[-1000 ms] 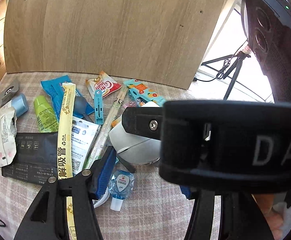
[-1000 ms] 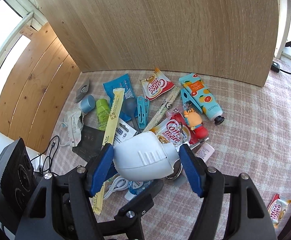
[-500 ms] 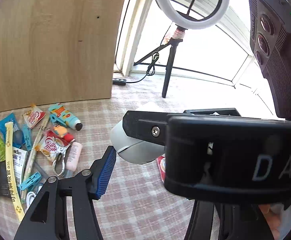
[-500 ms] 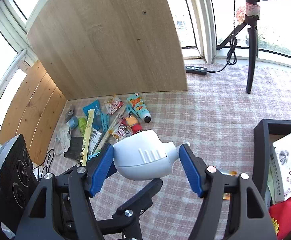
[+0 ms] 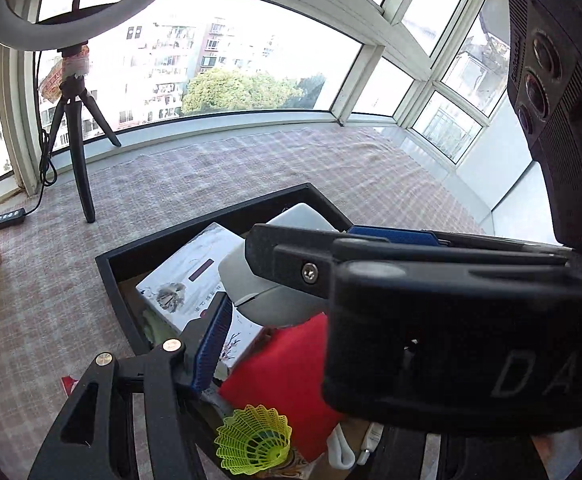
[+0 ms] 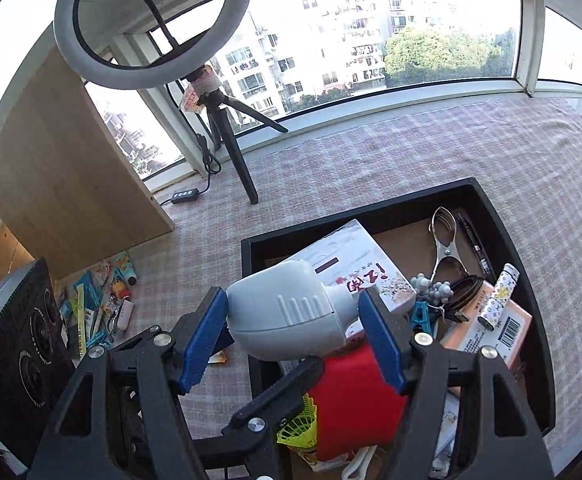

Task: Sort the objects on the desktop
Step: 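Carry the white device to the black tray and release it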

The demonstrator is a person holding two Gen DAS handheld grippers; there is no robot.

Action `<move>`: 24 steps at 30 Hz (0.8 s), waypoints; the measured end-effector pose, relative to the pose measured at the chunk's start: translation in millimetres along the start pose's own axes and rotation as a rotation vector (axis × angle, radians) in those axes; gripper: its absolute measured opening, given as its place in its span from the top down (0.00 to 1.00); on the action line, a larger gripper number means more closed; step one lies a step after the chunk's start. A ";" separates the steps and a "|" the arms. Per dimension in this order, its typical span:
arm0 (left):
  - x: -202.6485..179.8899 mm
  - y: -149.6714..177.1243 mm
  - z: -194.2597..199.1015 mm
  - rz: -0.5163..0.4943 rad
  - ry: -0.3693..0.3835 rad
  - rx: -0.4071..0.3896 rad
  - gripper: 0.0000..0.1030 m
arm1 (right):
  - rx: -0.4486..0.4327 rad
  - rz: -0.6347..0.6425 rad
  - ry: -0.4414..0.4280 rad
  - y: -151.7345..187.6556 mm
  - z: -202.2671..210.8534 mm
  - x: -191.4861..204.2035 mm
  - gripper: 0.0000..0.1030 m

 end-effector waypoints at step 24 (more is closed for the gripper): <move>135.1 46.1 51.5 0.116 -0.281 0.020 0.46 | -0.011 0.047 0.031 25.4 -14.9 32.8 0.35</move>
Point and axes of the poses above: each gripper's, at about its wrist camera, not at the fingertips, and z roughly against the way its jaws point, x to its left, y to its underside, the point moved 4 cm from there along -z, roughly the way its jaws point, and after that the axes turned 15 degrees about -y, right-handed, at the moved point
